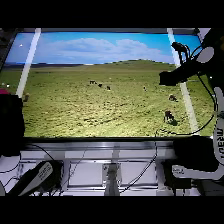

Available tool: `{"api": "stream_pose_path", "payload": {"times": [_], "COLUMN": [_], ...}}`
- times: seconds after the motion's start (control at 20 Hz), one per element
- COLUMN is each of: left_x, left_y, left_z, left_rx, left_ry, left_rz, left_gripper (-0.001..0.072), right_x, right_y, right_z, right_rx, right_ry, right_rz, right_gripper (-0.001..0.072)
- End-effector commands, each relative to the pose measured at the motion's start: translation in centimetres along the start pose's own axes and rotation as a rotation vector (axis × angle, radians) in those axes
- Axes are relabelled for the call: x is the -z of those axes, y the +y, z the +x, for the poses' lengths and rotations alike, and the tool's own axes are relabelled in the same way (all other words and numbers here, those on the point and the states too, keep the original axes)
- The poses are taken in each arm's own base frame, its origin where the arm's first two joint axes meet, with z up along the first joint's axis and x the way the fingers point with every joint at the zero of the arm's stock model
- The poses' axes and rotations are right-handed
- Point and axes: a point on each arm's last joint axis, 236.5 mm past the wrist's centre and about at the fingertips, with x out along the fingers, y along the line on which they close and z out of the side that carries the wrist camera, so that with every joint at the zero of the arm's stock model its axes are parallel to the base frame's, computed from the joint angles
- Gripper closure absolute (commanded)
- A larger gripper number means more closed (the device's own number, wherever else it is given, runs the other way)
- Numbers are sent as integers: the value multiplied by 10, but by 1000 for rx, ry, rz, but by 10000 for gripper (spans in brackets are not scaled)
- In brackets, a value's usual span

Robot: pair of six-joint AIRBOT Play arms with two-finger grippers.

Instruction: Fold the clothes and pants, and hang the long-sleeved shirts on hangers.

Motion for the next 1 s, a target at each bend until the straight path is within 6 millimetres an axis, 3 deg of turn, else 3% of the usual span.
{"api": "stream_pose_path", "payload": {"times": [0.0,0.25,0.6,0.65,0.75,0.95], "left_x": [0,-6,-30,-32,-38,-55], "left_y": [0,4,39,46,46,39], "left_z": [0,8,37,40,48,70], "left_rx": [0,-16,-163,-190,-191,-185], "left_ry": [0,-3,-11,-9,-15,-33], "left_rz": [1,4,42,51,37,61], "left_gripper": [701,701,700,638,294,218], "right_x": [0,0,0,0,0,0], "right_y": [0,0,0,0,0,0], "right_z": [0,0,0,0,0,0], "right_rx": [0,0,0,0,0,-1], "right_ry": [-1,-1,-1,-1,-1,-2], "right_rz": [1,1,1,1,1,1], "right_gripper": [696,696,697,696,696,696]}}
